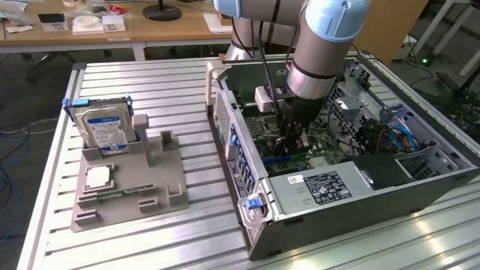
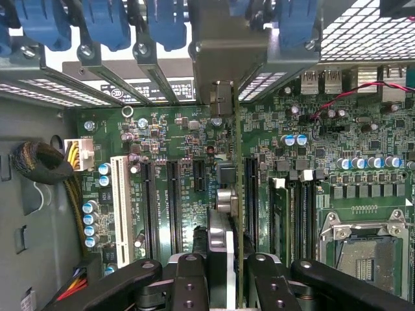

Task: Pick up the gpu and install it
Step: 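Insert the gpu into the slot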

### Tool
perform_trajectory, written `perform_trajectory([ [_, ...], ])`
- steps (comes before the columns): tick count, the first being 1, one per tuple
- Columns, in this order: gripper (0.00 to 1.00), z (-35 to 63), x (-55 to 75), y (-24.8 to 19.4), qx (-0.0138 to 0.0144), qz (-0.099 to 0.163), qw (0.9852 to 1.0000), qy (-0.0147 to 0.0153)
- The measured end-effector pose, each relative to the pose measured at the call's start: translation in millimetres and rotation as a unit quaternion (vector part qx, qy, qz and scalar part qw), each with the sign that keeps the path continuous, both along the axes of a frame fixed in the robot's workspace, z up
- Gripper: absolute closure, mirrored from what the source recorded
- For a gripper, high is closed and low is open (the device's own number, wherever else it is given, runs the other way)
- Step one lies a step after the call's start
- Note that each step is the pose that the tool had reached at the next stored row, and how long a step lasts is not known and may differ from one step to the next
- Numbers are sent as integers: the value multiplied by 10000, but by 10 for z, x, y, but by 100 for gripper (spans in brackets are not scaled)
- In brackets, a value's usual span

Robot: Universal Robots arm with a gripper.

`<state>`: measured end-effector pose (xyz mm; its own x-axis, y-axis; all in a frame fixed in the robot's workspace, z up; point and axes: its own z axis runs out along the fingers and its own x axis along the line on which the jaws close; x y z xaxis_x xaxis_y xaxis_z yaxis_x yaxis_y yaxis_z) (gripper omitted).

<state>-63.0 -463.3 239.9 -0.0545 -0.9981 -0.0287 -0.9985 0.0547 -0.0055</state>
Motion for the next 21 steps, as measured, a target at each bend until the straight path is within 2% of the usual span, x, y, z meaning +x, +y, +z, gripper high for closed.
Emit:
perform_trajectory([
  [6,72,-4,-2,0,0,0,10000,0],
  [21,72,-15,-9,0,0,-1,10000,22],
])
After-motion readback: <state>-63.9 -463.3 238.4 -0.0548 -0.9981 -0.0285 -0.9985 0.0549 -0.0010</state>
